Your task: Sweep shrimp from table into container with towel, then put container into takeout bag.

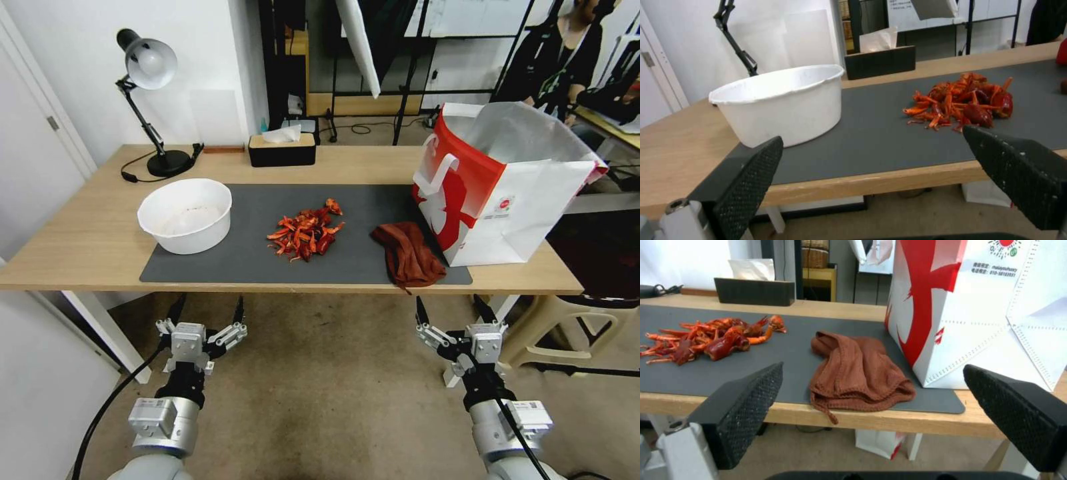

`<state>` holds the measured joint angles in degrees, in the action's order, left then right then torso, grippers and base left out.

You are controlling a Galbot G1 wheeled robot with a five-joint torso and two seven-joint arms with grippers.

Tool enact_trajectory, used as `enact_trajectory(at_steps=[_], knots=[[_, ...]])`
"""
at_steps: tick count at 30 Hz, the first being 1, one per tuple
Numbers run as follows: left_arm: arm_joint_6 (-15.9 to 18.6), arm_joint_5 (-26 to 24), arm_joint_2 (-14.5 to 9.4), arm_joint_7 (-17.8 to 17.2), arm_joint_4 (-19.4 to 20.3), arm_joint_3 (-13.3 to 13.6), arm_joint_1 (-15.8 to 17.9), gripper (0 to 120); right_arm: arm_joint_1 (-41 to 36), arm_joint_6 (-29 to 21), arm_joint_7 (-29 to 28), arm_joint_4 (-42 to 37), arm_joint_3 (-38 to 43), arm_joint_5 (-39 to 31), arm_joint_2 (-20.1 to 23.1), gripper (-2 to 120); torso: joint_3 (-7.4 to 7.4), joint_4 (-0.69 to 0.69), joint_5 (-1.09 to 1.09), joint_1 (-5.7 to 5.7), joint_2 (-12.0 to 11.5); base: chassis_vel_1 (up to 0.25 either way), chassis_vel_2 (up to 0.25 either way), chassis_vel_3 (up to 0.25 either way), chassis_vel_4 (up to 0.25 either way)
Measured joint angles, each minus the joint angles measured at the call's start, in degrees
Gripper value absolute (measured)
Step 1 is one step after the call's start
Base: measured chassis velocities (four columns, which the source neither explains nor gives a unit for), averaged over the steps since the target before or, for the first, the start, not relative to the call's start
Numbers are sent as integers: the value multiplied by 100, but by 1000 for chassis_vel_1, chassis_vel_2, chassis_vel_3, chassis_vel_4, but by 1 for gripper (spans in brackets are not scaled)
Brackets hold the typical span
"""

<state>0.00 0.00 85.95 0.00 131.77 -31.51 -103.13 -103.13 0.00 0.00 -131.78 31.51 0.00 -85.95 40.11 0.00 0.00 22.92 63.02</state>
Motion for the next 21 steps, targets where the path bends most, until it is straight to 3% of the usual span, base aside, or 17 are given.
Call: enact_trajectory(at_steps=[21], knots=[[-13,-1,-4,-15,-3,1,5,100,1,4,-4,0,-1,0,0,100,0,0,0,0,0,0,0,0,0]])
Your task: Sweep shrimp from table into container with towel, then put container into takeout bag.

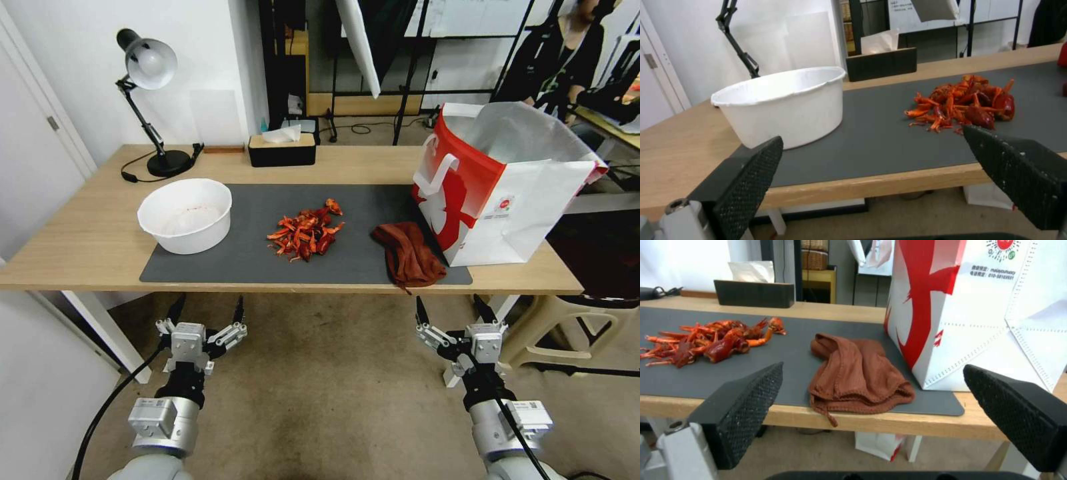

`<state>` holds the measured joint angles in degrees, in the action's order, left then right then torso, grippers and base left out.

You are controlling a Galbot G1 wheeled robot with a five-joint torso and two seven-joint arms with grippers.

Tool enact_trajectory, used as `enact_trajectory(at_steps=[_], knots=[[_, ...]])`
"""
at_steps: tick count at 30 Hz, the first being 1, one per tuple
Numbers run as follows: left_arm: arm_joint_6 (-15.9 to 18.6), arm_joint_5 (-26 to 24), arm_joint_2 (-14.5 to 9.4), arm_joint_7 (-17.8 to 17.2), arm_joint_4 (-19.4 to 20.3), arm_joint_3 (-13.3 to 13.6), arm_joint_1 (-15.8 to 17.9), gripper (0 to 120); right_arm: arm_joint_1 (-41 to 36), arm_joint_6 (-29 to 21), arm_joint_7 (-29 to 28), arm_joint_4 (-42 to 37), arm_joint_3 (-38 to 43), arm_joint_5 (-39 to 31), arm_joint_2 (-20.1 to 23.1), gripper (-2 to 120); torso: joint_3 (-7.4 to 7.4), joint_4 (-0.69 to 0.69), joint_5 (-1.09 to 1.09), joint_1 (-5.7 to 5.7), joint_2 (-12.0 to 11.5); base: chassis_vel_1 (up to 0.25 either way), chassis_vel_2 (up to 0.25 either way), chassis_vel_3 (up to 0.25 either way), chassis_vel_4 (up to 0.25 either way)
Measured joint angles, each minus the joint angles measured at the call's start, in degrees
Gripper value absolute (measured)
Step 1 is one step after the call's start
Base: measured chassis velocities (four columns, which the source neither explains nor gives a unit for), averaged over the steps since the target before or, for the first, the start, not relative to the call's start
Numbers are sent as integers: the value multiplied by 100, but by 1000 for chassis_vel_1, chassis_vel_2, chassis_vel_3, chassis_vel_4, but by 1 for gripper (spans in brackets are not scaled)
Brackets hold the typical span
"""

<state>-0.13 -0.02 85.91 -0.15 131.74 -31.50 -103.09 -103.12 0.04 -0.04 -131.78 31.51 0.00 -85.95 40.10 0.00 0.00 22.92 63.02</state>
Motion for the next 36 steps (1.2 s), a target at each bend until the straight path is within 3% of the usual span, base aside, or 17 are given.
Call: enact_trajectory(at_steps=[5,8,12,13,16,17,19,21,24,28,36], knots=[[-73,-9,-26,-57,-16,10,22,100,41,213,-89,32,-24,-11,-8,100,0,1,0,0,0,0,0,0,0],[-321,-52,-123,-244,-83,37,87,100,61,351,-151,47,-40,-29,-4,100,0,0,1,0,0,0,0,0,0],[-1212,-212,-471,-909,-320,142,330,100,231,1262,-551,225,-145,-138,-2,100,0,0,0,0,0,0,0,0,0],[-1212,-212,-471,-909,-320,142,330,100,231,1262,-551,225,-145,-138,-2,100,0,0,0,0,0,0,0,0,0],[-1829,-319,-705,-1366,-485,214,491,100,348,1893,-829,345,-216,-209,-2,100,0,0,1,0,0,0,0,0,0],[-1829,-319,-705,-1366,-485,214,491,100,348,1893,-829,345,-216,-209,-2,100,0,0,1,0,0,0,0,0,0],[-2193,-387,-849,-1639,-584,256,586,100,417,2265,-992,418,-261,-254,1,100,0,0,1,0,0,0,0,0,0],[-2231,-392,-863,-1667,-594,261,596,100,419,2280,-1000,422,-262,-257,3,100,0,0,1,0,0,0,0,0,0],[-2808,-493,-1087,-2098,-745,331,757,100,441,2494,-1124,557,-298,-371,70,100,0,1,1,0,0,0,0,0,0],[-3010,-410,-1243,-2136,-924,378,644,100,457,2475,-1170,643,-320,-462,88,100,0,0,1,0,0,0,0,0,0],[-3029,-355,-1278,-2135,-1018,396,644,100,527,2373,-1173,693,-335,-491,116,100,0,0,1,0,0,0,0,0,0]])
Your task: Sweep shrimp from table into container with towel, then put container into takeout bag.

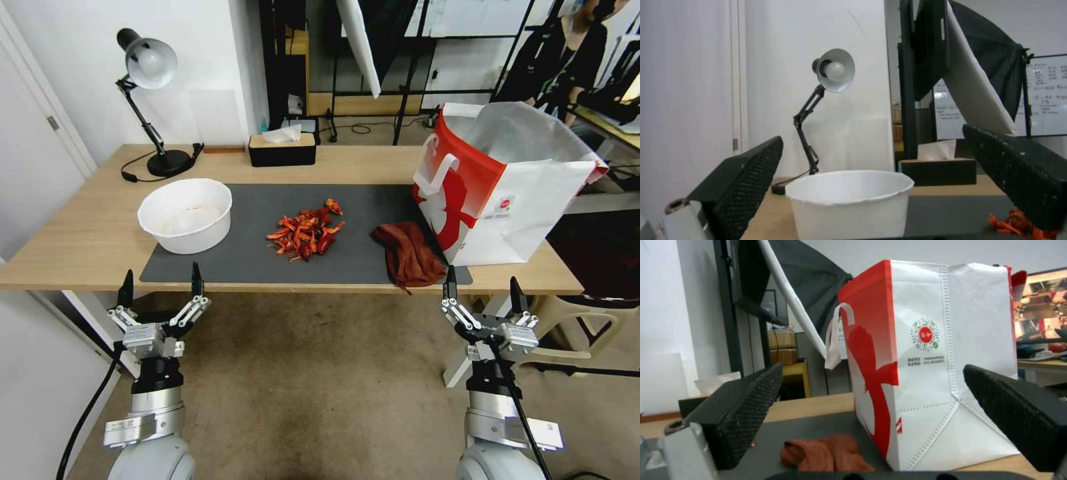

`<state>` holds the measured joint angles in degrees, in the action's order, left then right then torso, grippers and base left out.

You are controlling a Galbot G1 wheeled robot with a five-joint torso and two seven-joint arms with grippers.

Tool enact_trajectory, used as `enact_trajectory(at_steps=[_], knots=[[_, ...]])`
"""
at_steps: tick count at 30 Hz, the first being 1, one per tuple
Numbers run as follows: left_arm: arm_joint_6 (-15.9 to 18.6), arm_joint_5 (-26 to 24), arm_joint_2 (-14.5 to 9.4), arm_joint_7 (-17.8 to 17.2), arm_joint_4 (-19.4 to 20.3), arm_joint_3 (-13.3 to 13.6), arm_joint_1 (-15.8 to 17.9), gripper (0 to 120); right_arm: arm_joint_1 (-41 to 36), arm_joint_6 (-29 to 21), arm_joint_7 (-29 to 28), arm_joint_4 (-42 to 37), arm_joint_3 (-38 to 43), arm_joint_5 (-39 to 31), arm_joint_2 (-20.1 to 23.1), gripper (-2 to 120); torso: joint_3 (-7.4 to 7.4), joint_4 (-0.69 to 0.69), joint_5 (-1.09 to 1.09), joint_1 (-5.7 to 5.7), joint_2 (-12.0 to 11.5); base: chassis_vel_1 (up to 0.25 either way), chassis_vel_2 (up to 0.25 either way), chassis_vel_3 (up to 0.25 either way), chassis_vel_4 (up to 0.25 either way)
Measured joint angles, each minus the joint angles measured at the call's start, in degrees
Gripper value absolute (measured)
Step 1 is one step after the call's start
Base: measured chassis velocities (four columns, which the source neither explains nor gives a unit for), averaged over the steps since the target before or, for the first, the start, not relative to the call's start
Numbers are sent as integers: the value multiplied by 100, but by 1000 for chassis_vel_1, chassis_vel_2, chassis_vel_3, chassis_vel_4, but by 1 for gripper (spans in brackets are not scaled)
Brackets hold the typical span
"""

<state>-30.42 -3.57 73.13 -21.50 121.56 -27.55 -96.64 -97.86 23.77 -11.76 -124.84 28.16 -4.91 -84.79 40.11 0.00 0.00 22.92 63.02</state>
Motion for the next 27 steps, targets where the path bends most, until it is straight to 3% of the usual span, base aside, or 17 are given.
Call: enact_trajectory(at_steps=[8,15,19,20,23,24,27], knots=[[8,20,-24,8,-36,9,40,100,-46,-64,0,-3,-30,35,1,100,0,0,0,0,0,0,0,0,0],[52,-173,-274,29,-110,-91,186,100,-105,-68,0,-32,-89,72,27,100,0,0,1,0,0,0,0,0,0],[195,-573,-639,44,-156,-172,355,100,-154,-22,3,-35,-140,111,30,100,0,1,1,0,0,0,0,0,0],[195,-573,-639,44,-156,-172,355,100,-154,-22,3,-35,-140,111,30,100,0,1,1,0,0,0,0,0,0],[342,-908,-1013,44,-191,-178,454,100,-162,23,5,-35,-170,147,27,100,0,0,1,0,0,0,0,0,0],[342,-908,-1013,44,-191,-178,454,100,-162,23,5,-35,-170,147,27,100,0,0,1,0,0,0,0,0,0],[607,-1539,-1601,51,-272,-169,719,100,-179,74,10,-35,-204,212,6,100,0,0,1,0,0,0,0,0,0]])
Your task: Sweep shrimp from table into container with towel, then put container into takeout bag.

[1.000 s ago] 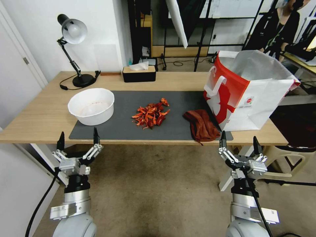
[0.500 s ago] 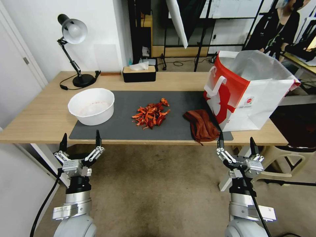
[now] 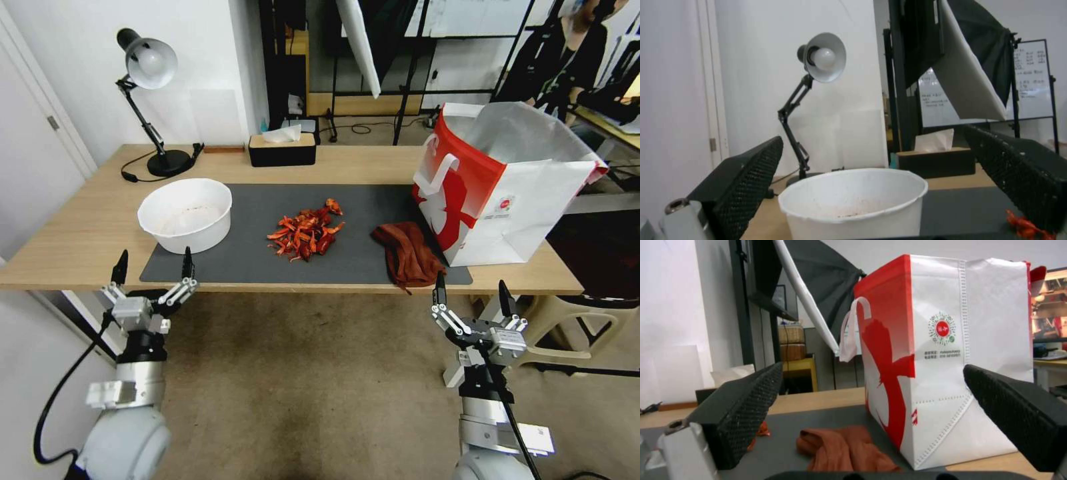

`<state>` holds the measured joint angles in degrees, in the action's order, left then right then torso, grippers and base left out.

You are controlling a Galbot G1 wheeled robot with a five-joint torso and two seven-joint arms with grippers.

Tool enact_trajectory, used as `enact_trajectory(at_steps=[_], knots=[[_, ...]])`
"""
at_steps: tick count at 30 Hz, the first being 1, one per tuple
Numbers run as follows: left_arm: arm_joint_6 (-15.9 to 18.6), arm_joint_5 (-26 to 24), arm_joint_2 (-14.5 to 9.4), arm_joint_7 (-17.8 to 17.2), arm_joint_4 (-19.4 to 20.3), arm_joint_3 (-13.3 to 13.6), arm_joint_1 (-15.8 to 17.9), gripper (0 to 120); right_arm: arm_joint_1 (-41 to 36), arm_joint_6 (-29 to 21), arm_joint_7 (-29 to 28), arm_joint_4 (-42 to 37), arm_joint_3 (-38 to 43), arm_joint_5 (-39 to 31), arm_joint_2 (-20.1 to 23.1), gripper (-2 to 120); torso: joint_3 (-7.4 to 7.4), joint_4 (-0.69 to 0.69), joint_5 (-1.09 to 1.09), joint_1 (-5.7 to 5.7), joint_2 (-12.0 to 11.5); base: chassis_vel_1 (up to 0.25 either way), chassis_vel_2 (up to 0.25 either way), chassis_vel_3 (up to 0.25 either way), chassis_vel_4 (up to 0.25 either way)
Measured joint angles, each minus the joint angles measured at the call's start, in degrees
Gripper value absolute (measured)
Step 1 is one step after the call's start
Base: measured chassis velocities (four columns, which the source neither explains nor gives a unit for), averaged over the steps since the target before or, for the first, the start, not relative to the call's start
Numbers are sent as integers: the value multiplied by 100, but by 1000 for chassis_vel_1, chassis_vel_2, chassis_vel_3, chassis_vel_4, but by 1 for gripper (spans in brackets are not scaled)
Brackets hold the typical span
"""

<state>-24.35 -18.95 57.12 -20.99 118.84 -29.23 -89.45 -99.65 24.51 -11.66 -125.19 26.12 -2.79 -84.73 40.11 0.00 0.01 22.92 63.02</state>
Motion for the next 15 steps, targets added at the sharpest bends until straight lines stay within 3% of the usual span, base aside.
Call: enact_trajectory(at_steps=[2,6,7,10,15], knots=[[66,-163,-133,1,-11,1,69,100,-8,4,1,0,-9,11,-6,100,0,0,1,0,0,0,0,0,0],[365,-730,-645,3,-136,11,458,100,-30,24,11,4,-39,60,-29,100,0,-1,0,0,0,0,0,0,0],[365,-730,-645,3,-136,11,458,100,-30,24,11,4,-39,60,-29,100,0,-1,0,0,0,0,0,0,0],[499,-1118,-981,23,-375,124,849,100,-24,39,23,21,-59,94,-52,100,0,0,1,0,0,0,0,0,0],[526,-1282,-1260,137,-705,276,1211,100,-16,39,27,26,-88,101,-83,100,0,0,0,0,0,0,0,0,0]])
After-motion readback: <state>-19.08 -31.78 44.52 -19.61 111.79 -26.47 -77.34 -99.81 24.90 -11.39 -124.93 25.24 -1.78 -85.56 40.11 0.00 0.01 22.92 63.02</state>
